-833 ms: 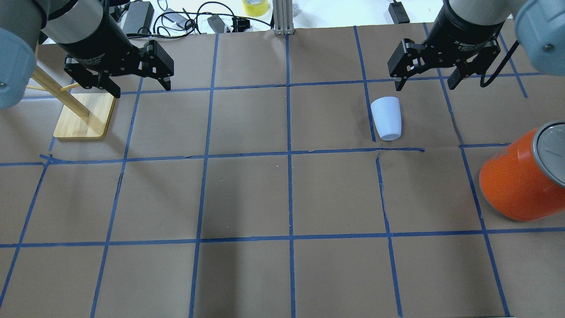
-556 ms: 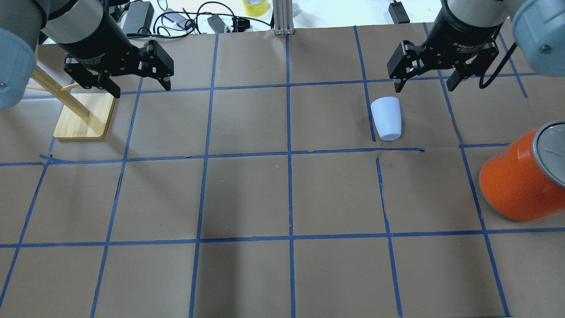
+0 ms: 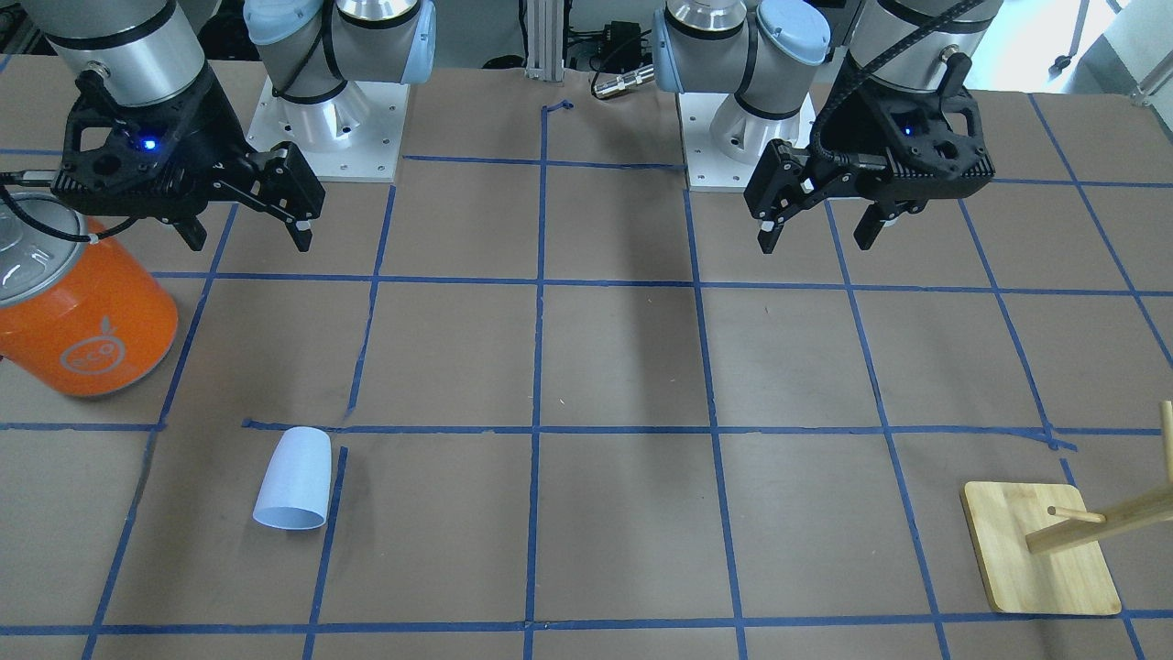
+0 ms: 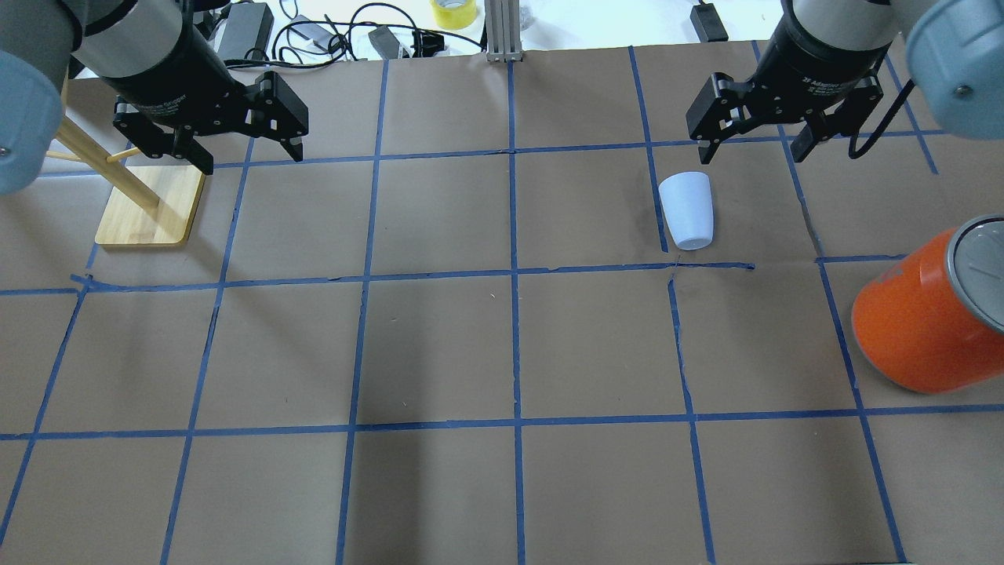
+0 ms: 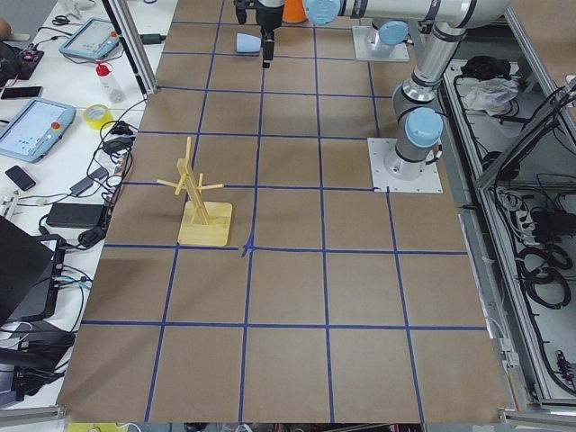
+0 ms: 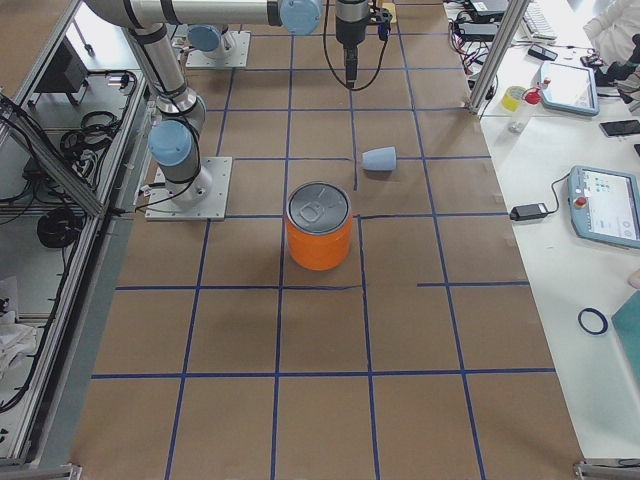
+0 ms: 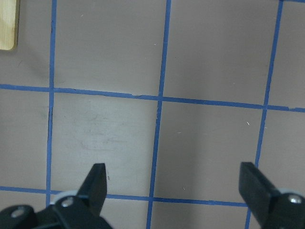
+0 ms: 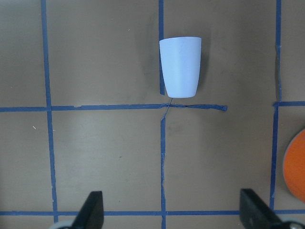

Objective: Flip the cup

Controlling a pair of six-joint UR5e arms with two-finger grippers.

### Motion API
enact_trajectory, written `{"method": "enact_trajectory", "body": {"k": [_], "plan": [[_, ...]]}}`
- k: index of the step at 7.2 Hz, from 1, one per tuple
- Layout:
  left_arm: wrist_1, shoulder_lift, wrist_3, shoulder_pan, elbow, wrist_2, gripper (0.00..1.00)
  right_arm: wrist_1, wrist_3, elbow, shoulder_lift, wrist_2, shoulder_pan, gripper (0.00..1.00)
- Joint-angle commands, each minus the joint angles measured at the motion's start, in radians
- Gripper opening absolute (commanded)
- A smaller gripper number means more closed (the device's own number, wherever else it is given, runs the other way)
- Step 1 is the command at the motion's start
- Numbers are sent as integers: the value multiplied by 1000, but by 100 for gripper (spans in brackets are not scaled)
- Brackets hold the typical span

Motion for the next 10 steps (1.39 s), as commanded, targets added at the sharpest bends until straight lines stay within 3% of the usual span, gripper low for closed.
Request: {"method": "enact_trajectory", "body": {"k": [1,7,10], "plan": [[-2,2,0,0,0,0,100,-11,1,3,2,-13,0,100],[0,2,0,0,0,0,100,-22,-11,8,54,-10,-7,100],[0,0,0,0,0,0,100,-112,-9,8,128,-7,-9,100]]}}
